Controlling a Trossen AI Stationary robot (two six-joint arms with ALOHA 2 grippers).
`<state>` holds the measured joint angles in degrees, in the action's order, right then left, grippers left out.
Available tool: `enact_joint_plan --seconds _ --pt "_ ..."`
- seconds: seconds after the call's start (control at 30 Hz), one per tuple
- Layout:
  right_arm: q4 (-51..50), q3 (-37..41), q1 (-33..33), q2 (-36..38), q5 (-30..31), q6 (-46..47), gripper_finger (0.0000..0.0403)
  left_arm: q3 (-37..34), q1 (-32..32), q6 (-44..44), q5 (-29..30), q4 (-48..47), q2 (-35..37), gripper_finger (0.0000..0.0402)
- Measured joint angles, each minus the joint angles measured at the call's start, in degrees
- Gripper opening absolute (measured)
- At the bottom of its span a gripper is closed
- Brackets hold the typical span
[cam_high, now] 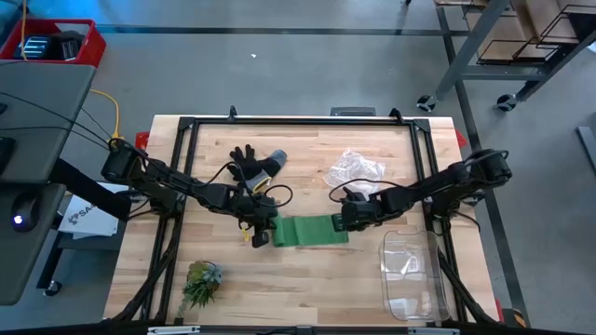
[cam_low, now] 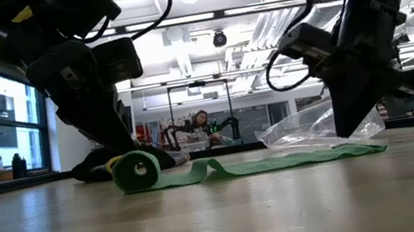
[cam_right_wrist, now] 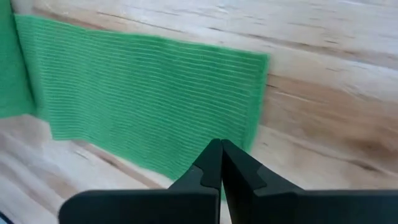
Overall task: Roll bandage
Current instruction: Roll the green bandage
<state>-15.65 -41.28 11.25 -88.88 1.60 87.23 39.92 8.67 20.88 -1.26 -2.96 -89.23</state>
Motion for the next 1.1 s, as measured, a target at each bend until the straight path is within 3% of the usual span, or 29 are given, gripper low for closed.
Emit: enact_joint_plan --seconds 0.27,0.83,1.1 --pt "-4.7 -0.2 0.0 -2.4 -2.5 -0.6 0.0000 0.0 0.0 1.5 -0.1 -0.1 0.0 0.0000" --pt "-6.7 0.0 0.0 1.7 -0.9 0.0 0.0000 0.0 0.0 0.8 -1.5 -0.5 0.1 0.0000" --pt "-6.8 0.0 0.0 1.7 -0.5 -0.1 0.0000 0.0 0.0 -0.2 -1.3 -2.2 4.1 0.0000"
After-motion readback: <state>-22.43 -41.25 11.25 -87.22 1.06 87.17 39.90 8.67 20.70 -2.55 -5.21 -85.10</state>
